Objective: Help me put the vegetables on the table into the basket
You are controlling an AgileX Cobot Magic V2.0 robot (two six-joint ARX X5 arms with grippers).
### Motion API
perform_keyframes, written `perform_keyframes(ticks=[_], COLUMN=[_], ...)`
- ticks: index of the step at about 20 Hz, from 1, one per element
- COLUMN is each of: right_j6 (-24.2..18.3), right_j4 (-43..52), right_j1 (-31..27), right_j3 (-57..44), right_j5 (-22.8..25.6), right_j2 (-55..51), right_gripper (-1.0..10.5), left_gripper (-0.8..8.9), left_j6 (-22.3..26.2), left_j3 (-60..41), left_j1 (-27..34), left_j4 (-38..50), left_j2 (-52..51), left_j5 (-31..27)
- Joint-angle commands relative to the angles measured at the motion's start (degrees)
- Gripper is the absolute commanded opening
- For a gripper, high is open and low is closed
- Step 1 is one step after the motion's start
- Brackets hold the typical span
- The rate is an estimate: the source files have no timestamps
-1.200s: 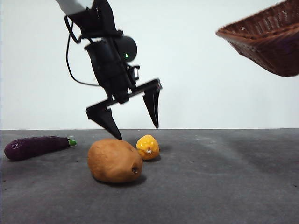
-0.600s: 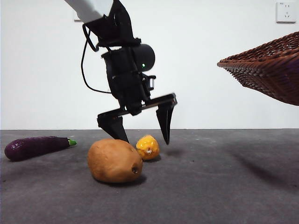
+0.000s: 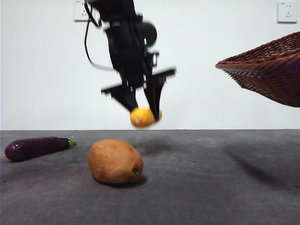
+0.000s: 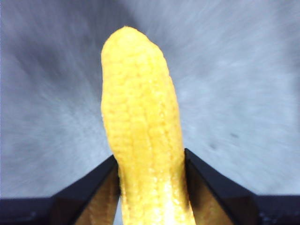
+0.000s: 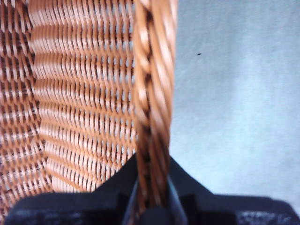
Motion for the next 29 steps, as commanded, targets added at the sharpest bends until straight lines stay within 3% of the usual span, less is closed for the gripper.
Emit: perform_keyframes(ticks=[1,7,10,12,19,20,22,23,29], right_j6=[2.5,10.8,15.1,17.4,20.3,20.3,20.3,20.3,18.5], right_j4=[2.0,9.6,15.6,18.0,19.8,19.9,20.1,20.5,19.8], right_j1=[2.8,16.1,23.3,26.9,29.6,29.6,29.6,29.6,28.3], right_j3=[-0.3,-0.3,-0.3,-0.3,-0.3,-0.3,-0.3,-0.3,-0.3], right_j5=[-0.4,0.8,-1.2,-2.4,-6.1,-6.1,-6.1,-6.1,-6.1], right_j2=[1.4,10.2,14.6,15.9,15.9,15.9,15.9,15.9,15.9], right_gripper=[-0.1,-0.1,-0.1,-0.1,-0.1,-0.1,-0.1,-0.1,-0.1], left_gripper=[-0.08,-0.08,-0.08,-0.05,0.1,1.08,4.66,5.73,5.75], left_j6=[5.1,6.2,4.5,3.6,1.7,1.1,0.4,0.2,2.3], left_j3=[1.0,1.0,0.5,0.4,0.3,0.3,0.3,0.3,0.3], left_j1=[0.1,-1.1,-1.4,-1.4,0.7,0.6,0.2,0.1,0.8], left_j4=[-1.8,-8.6,-9.9,-10.0,-13.9,-13.5,-12.0,-11.8,-8.3], left_j2=[-5.0,-16.7,-16.2,-14.9,-8.0,-7.7,-7.7,-7.7,-12.6], left_j5=[-0.2,1.9,10.9,8.5,11.4,11.4,11.4,11.4,8.5])
